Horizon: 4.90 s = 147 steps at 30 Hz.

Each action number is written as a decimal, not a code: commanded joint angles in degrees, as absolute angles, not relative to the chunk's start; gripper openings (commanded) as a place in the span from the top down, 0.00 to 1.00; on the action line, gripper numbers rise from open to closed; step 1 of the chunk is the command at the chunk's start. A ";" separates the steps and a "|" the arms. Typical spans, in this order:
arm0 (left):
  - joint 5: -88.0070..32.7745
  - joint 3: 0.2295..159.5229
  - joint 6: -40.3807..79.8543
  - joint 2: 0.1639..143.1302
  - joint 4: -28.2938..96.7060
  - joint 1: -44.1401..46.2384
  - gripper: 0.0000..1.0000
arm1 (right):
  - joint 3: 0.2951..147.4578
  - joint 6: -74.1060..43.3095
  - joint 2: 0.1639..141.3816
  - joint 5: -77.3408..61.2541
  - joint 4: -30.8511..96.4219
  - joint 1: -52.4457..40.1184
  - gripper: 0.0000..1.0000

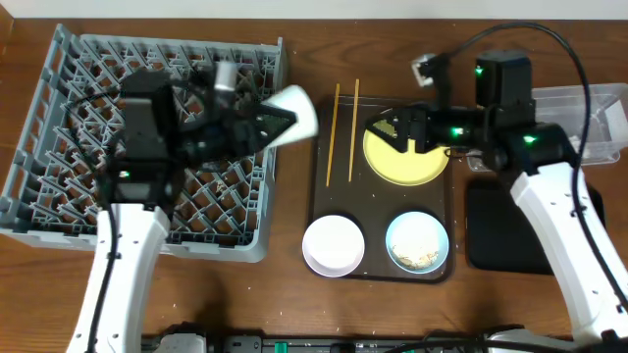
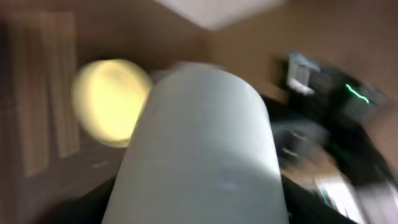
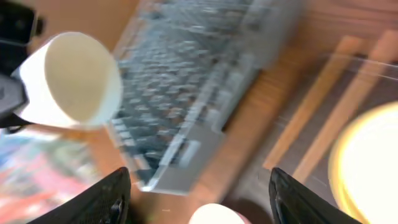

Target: Sort waste into correct bins and load items into the dishwasher

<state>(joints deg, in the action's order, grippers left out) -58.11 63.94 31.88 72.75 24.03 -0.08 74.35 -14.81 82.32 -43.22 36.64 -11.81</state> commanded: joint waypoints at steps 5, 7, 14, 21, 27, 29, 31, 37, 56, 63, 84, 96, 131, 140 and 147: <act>-25.71 69.12 29.19 69.04 41.82 -3.75 0.47 | 74.89 -14.11 79.88 -27.38 44.75 -13.67 0.30; -13.45 73.12 29.19 68.62 51.13 -3.86 0.46 | 74.89 -14.11 79.90 -24.03 46.83 -15.29 0.29; 5.69 76.18 33.23 68.86 66.39 -5.04 0.42 | 74.89 -14.11 80.16 -20.10 47.53 -18.57 0.27; 5.34 74.52 33.34 72.18 69.30 -10.83 0.42 | 74.89 -14.11 81.10 -19.73 47.64 -18.96 0.26; 0.25 70.22 33.21 76.60 68.55 -13.50 0.41 | 74.89 -14.13 81.19 -19.70 47.75 -18.94 0.25; -0.05 69.12 33.10 78.41 67.99 -13.50 0.41 | 74.89 -14.11 81.25 -19.70 47.53 -18.94 0.25; -0.49 68.29 33.10 80.40 67.85 -13.50 0.41 | 74.89 -14.11 81.28 -19.68 47.59 -18.94 0.25; -0.47 68.12 33.10 84.60 66.72 -13.50 0.37 | 74.89 -14.11 81.28 -19.70 47.81 -18.94 0.24; -11.75 72.82 23.68 81.89 66.87 -13.47 0.10 | 74.89 -14.13 81.30 -18.39 49.19 -19.20 0.23; -28.25 80.16 6.74 77.69 64.99 -10.02 0.11 | 74.17 -17.61 85.08 -14.41 55.59 -22.68 0.41; -21.34 80.60 3.20 74.08 62.92 -3.14 0.10 | 69.30 -43.90 109.03 -3.68 60.62 -32.29 0.75; -21.34 80.60 3.18 74.08 62.83 -3.14 0.10 | 69.34 -34.63 104.40 -7.53 60.40 -27.40 0.99; -21.37 80.60 3.25 74.11 62.70 -3.14 0.10 | 42.74 14.02 86.04 -84.64 39.18 39.81 0.99; -21.39 80.60 3.27 74.11 62.70 -3.14 0.10 | 42.28 12.97 86.04 -82.87 41.06 40.97 0.99; -21.37 80.60 3.25 74.11 62.57 -3.14 0.10 | 42.28 12.73 86.04 -81.34 39.42 41.19 0.99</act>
